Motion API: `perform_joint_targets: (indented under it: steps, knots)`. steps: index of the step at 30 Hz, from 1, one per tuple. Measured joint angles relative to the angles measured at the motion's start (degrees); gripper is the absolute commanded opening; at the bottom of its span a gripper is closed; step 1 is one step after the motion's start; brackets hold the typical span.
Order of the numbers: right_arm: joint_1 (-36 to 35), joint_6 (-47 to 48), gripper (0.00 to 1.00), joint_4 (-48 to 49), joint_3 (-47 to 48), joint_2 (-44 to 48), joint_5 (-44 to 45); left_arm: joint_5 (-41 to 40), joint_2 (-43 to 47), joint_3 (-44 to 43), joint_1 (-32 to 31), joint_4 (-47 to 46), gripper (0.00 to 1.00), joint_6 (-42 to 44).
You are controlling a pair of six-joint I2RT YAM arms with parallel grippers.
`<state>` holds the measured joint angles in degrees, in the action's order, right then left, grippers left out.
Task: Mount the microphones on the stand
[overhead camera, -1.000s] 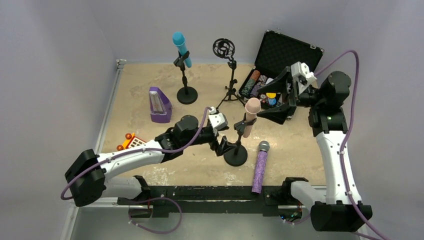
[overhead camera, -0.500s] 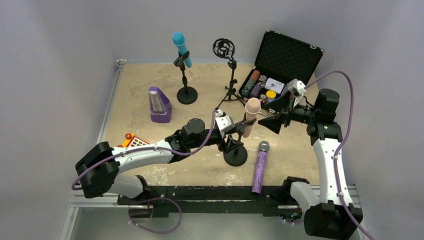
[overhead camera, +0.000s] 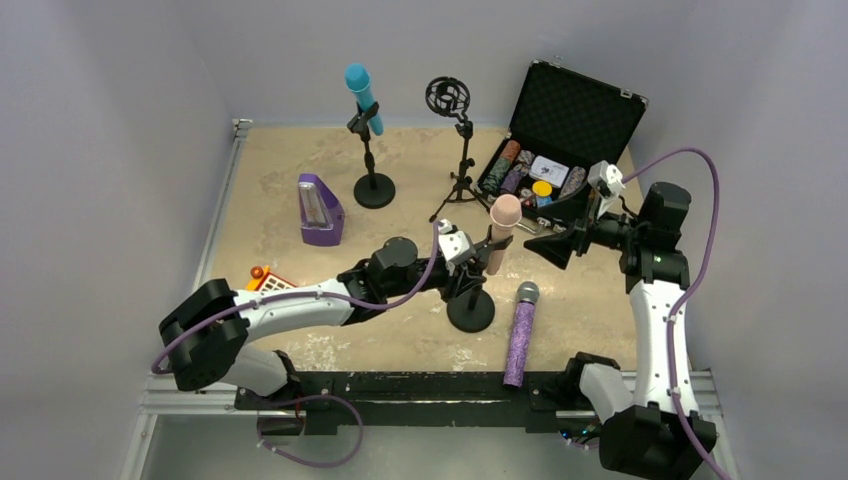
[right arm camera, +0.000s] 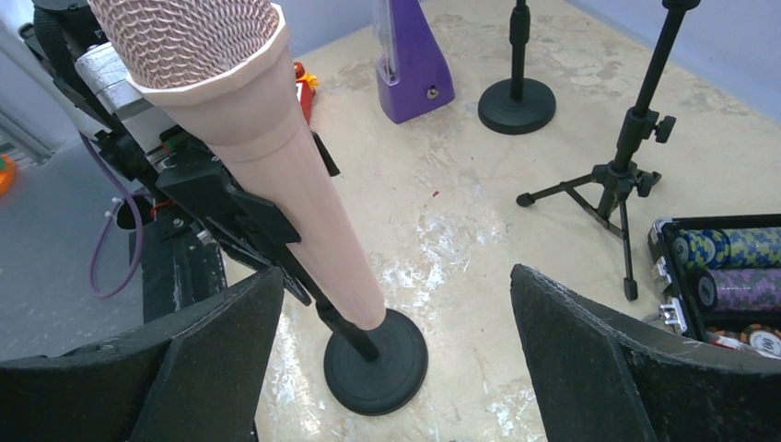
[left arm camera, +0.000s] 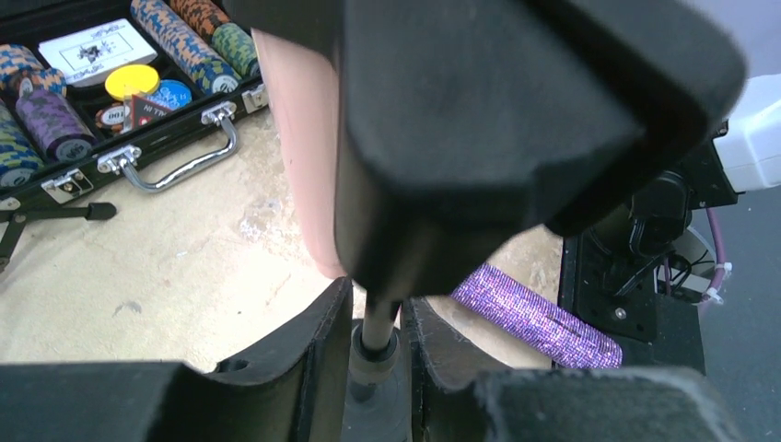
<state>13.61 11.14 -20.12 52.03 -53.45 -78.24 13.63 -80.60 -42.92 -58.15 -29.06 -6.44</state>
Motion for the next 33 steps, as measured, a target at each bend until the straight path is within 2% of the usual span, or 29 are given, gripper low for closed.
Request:
perform_joint_targets:
  steps: [4, 5, 6, 7, 13, 17, 25, 29, 33]
  knots:
    - [0.4, -0.2, 0.97, 0.5, -0.5, 0.0, -0.9, 0.2, -1.1, -1.4, 0.0, -0.5, 0.3, -0.1]
    - [0.4, -0.3, 0.97, 0.6, -0.6, 0.0, -0.9, 0.3, -1.4, -1.7, 0.0, -0.6, 0.25, -0.2]
    - [0.4, -0.3, 0.96, 0.7, -0.7, -0.1, -1.0, 0.3, -1.6, -1.8, 0.0, -0.8, 0.09, -0.3]
    - [0.4, -0.4, 0.97, 0.9, -0.8, -0.2, -1.1, 0.5, -1.8, -1.9, 0.0, -1.0, 0.0, -0.4]
    - [0.7, -0.6, 0.96, 1.2, -0.9, -0.2, -1.9, -0.2, -1.5, -1.8, 0.5, -1.3, 0.0, 0.3]
    - [0.7, -0.6, 0.96, 1.3, -0.9, -0.2, -2.3, -0.9, 3.0, 0.9, 3.1, 1.3, 0.0, 1.5]
    - [1.0, -0.6, 0.96, 1.3, -1.0, -0.7, -2.5, -5.3, 14.6, 4.5, 19.4, 9.3, 0.0, 6.8]
    - [1.0, -0.6, 0.96, 1.3, -1.0, -1.0, -2.5, -5.8, 14.4, 4.9, 28.6, 7.8, 0.0, 8.1]
    - [1.0, -0.6, 0.96, 1.3, -1.0, -1.0, -2.5, -6.2, 10.9, 5.0, 34.6, 5.2, 0.0, 9.1]
